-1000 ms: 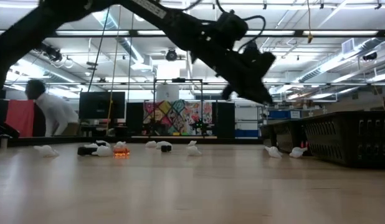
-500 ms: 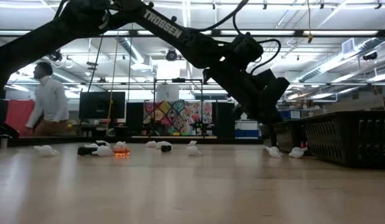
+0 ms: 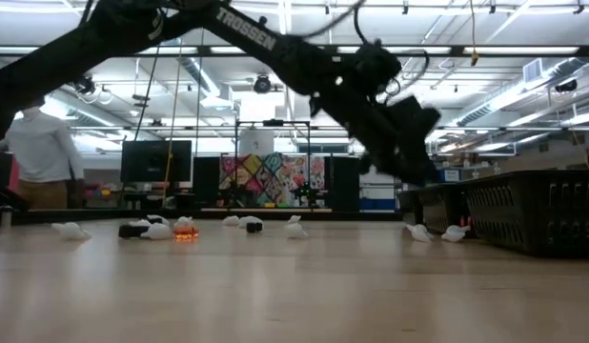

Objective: Sort Halloween decoration
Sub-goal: Put the black ghost toy into the bottom black bin

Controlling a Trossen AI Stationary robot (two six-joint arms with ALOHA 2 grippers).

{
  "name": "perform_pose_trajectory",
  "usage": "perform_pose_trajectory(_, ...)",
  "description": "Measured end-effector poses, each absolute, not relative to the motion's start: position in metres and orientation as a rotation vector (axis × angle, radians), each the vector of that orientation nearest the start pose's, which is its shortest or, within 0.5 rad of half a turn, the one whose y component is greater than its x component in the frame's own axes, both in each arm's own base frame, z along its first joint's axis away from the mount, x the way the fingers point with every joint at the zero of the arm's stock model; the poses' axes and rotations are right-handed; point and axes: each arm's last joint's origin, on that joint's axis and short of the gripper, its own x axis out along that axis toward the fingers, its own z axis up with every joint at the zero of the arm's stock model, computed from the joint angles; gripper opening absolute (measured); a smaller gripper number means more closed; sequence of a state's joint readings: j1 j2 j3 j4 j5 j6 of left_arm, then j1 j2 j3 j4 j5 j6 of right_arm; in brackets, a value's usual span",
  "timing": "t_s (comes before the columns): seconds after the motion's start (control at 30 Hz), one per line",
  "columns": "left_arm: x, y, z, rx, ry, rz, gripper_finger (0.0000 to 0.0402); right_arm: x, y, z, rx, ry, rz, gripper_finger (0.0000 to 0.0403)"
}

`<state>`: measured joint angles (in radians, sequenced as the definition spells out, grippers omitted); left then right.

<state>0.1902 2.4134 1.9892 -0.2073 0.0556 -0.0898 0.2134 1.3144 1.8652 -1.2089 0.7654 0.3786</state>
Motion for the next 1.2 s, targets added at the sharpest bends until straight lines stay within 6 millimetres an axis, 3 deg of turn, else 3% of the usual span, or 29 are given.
perform_pose_trajectory(0.17,0.517,0.1,0.219,-0.09,0.655,0.138,0.0153,0.199,0.023,0.483,0.046,0.485,-0.633,0.0158)
perform_pose_trajectory(0.37,0.493,0.094,0.235,0.046,0.838,0.071,0.0139,0.199,0.023,0.482,0.046,0.494,-0.637,0.0158)
perform_pose_trajectory(0.57,0.475,0.088,0.222,0.068,1.062,-0.029,0.0121,0.199,0.023,0.482,0.053,0.492,-0.639,0.0158)
perform_pose_trajectory(0.8,0.467,0.085,0.235,0.071,1.069,-0.05,0.0103,0.199,0.023,0.482,0.053,0.491,-0.637,0.0158)
perform_pose_trajectory(0.93,0.462,0.08,0.234,0.054,1.125,-0.088,0.0092,0.199,0.023,0.482,0.053,0.491,-0.636,0.0158)
perform_pose_trajectory(1.03,0.457,0.068,0.228,0.063,1.146,-0.122,0.008,0.199,0.023,0.482,0.053,0.492,-0.637,0.0158)
perform_pose_trajectory(1.2,0.424,0.041,0.206,0.027,1.161,-0.131,0.0057,0.199,0.023,0.482,0.052,0.493,-0.637,0.0158)
